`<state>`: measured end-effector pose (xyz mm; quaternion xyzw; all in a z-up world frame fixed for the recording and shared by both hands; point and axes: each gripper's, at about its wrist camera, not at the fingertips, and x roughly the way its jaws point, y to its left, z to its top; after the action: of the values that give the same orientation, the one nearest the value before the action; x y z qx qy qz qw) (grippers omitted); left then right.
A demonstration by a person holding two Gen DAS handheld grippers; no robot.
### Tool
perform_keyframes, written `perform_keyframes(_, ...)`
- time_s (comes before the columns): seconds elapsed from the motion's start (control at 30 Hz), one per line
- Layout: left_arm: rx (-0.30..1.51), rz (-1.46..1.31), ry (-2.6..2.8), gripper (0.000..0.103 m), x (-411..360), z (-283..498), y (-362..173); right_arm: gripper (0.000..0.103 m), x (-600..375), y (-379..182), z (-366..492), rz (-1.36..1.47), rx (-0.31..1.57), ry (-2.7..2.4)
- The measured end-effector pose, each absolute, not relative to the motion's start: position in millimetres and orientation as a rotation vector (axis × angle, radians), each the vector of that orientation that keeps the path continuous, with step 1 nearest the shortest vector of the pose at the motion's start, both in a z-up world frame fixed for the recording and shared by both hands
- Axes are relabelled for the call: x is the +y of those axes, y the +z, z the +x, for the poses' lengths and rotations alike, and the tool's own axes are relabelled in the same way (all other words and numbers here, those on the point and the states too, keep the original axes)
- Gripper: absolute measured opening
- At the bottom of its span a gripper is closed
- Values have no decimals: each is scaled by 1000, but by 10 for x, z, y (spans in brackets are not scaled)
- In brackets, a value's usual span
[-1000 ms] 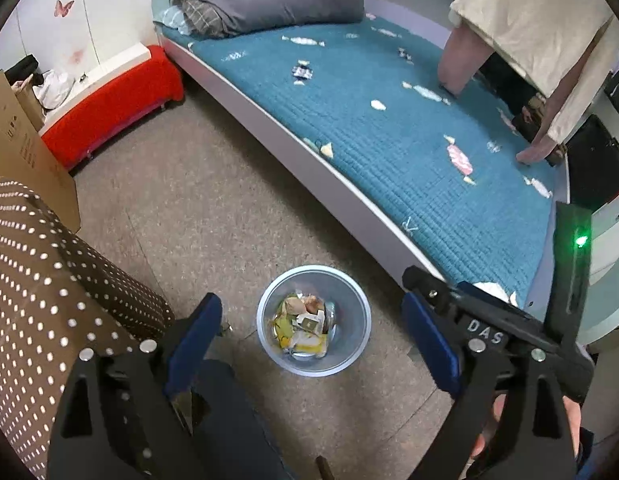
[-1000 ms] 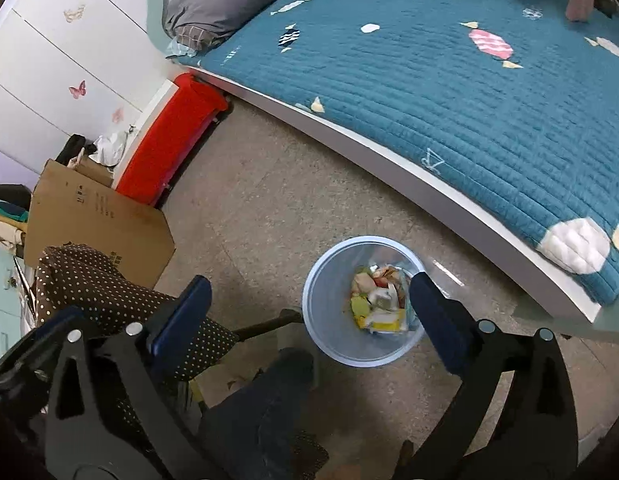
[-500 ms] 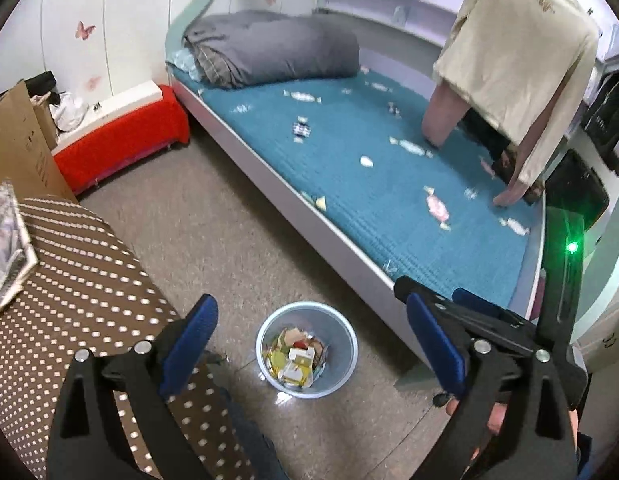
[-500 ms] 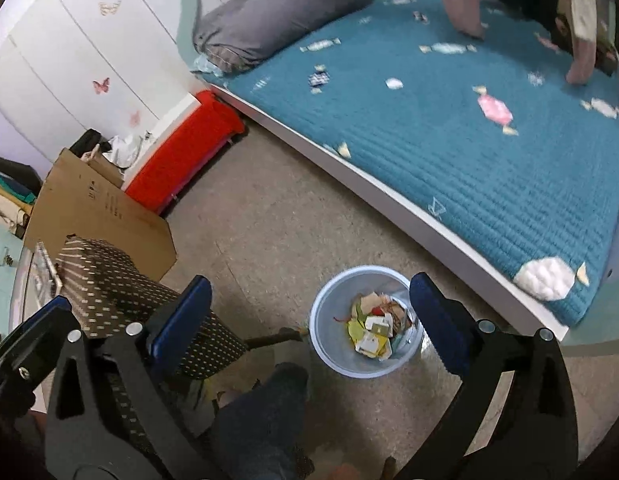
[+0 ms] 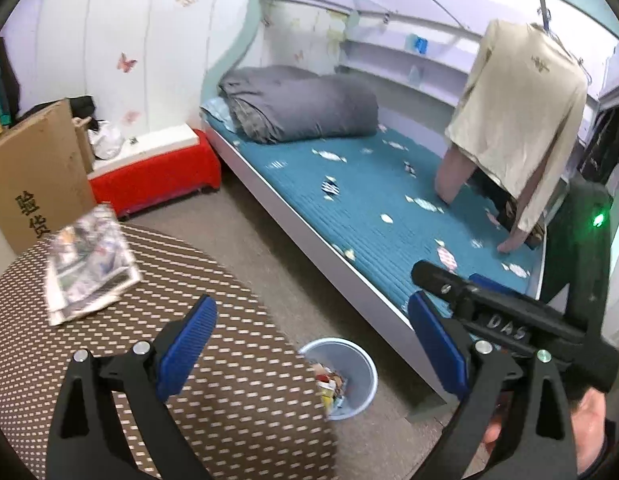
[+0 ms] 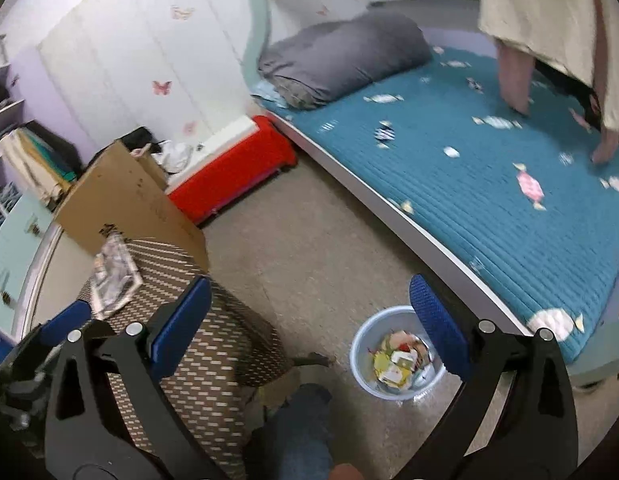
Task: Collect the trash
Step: 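Move both tools back toward the table, then grasp the folded newspaper with the right tool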
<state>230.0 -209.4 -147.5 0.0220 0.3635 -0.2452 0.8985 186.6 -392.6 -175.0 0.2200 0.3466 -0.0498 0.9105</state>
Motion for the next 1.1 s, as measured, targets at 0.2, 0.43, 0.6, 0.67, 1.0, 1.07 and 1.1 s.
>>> perform_keyframes(0.2, 703, 0, -423, 94, -1421, 2322, -1356, 97, -3364, -1509, 2036, 376, 698, 3)
perform_keyframes(0.43, 682, -54, -294, 94, -542, 2473, -1426, 97, -2596, -1522, 2429, 286, 730, 152)
perform_keyframes(0.6, 715, -105, -195, 94, 63, 2647, -1649, 97, -2118, -1751, 2871, 246, 785, 248)
perform_keyframes(0.67, 733, -126, -160, 94, 277, 2729, -1758, 97, -1955, -1865, 3090, 230, 808, 291)
perform_keyframes(1.0, 815, -176, -60, 94, 928, 3085, -2224, 96, -1620, -2337, 4129, 290, 873, 484)
perform_keyframes(1.07, 825, -186, -49, 94, 986, 3139, -2266, 50, -1581, -2382, 4164, 309, 892, 531)
perform_keyframes(1.1, 826, -190, -46, 94, 1021, 3154, -2281, 40, -1564, -2390, 4138, 304, 892, 540)
